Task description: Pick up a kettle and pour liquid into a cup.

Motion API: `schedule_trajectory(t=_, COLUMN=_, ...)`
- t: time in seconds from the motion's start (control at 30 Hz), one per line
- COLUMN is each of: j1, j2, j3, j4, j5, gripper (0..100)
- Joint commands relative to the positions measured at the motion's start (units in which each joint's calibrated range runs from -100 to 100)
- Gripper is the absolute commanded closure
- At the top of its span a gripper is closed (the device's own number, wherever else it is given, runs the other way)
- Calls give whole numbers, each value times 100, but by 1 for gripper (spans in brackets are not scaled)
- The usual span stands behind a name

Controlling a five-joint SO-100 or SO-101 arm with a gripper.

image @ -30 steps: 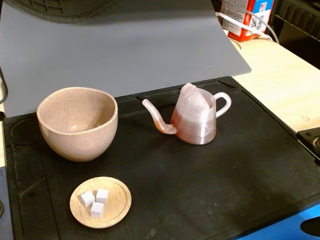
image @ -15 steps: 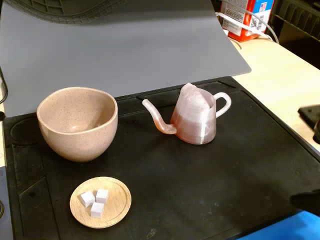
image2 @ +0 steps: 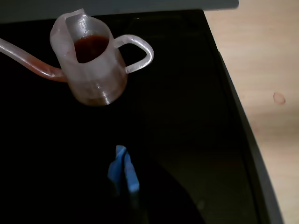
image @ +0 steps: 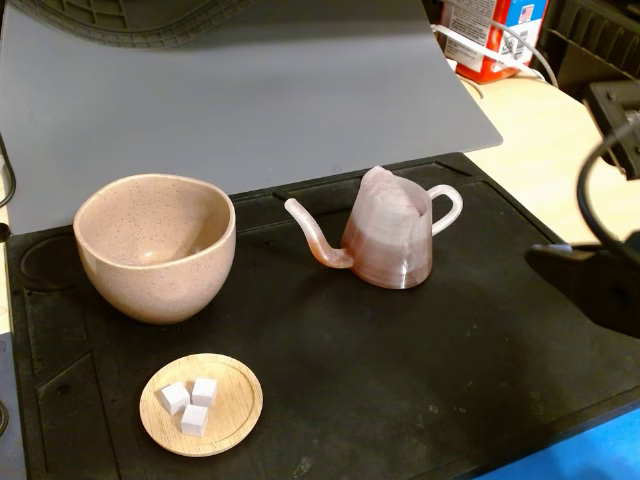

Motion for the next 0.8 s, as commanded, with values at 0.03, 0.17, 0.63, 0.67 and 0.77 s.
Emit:
schedule_trajectory(t=0.03, j1=26, j2=1300, j3=-716, j4=-1361, j5=591, gripper=98)
schedule_trajectory(t=0.17, j1=26, j2=2349, j3=-1297, j4=-1733, j5=591, gripper=98)
schedule_trajectory(t=0.63, j1=26, j2=5131, j3=-3003, j4=-3264, j5=1572, gripper=84)
schedule_trajectory(t=0.67, j1=26, j2=5216, j3=-3012, j4=-3264, j5=1624, gripper=84)
schedule_trajectory(t=0.77, j1=26, j2=5429, j3=-3275, j4=-3264, j5=1630, gripper=84)
